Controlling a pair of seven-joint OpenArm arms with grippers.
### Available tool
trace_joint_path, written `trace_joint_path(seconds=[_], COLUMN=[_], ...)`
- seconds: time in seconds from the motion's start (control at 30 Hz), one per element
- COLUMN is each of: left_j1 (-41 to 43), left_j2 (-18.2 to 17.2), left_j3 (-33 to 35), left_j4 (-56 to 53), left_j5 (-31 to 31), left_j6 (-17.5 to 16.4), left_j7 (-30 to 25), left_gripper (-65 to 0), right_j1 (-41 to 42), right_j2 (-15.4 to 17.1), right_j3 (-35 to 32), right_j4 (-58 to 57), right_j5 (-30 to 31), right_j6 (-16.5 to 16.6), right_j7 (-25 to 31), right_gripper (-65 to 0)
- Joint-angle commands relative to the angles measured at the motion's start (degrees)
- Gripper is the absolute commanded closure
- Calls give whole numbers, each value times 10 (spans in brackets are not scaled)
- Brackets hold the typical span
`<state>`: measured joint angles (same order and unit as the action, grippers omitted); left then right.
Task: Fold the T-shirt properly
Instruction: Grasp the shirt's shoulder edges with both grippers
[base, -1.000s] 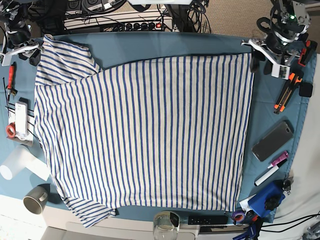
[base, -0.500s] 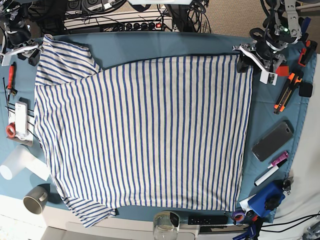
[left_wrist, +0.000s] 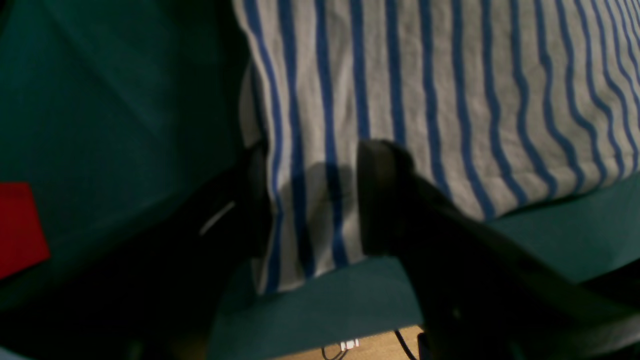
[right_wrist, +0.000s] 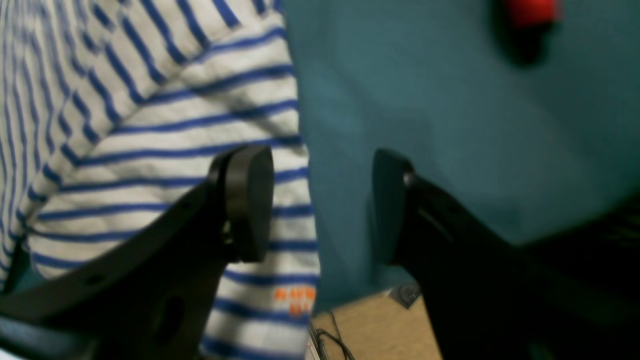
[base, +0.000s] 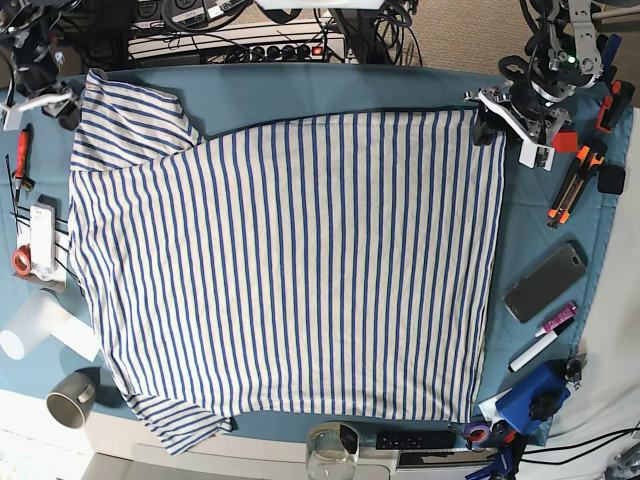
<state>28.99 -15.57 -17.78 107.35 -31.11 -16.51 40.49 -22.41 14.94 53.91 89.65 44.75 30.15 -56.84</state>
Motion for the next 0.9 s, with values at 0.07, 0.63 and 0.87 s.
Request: trace_joint_path(seconds=[0.07,0.63,0.87], left_j1=[6,5,5], left_j2=[0,0,0], left_j3=[4,4,4], left_j4=[1,1,1], left_j5=[-2,-2,-2], left_j6=[-5,-5,-5], left_j7=[31,24,26], left_gripper=[-275,-275,-145], right_j1=[23,38,38], right_j2=[19,17,17], right_j3=[4,-43,-47], right_j4=[-36,-69,-69], right_j5=[26,64,48], right_j6=[19,49,34], right_j7=[-16,-116,-105], right_gripper=[-318,-318,-162])
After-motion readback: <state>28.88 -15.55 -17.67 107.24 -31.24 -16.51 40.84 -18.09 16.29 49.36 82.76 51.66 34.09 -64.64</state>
